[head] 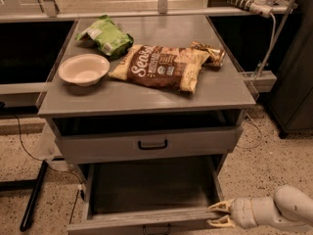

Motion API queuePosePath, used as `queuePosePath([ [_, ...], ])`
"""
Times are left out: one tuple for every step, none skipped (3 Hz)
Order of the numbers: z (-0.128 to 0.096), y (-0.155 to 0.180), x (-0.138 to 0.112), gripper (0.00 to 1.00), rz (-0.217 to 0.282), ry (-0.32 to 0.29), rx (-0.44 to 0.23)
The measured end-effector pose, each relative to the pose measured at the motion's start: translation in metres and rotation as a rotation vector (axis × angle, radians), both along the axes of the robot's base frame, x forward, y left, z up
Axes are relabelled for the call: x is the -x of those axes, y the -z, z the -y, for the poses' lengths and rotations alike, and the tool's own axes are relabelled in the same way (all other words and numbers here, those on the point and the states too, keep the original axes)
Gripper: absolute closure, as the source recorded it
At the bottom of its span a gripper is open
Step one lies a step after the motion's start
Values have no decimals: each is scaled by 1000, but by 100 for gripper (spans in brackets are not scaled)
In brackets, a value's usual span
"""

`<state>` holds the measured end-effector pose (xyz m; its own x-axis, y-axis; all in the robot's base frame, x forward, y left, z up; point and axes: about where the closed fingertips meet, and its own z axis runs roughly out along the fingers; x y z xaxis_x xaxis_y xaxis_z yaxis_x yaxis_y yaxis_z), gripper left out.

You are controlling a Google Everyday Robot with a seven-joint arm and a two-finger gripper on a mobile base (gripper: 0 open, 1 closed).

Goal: Open middle drawer

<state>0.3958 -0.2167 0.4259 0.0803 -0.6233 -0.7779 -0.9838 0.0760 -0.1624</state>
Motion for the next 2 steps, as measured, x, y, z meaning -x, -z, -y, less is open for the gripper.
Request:
queuePosePath([
  [0, 0, 0, 58, 0, 0, 0],
  [0, 0, 0, 35, -1, -1, 0],
])
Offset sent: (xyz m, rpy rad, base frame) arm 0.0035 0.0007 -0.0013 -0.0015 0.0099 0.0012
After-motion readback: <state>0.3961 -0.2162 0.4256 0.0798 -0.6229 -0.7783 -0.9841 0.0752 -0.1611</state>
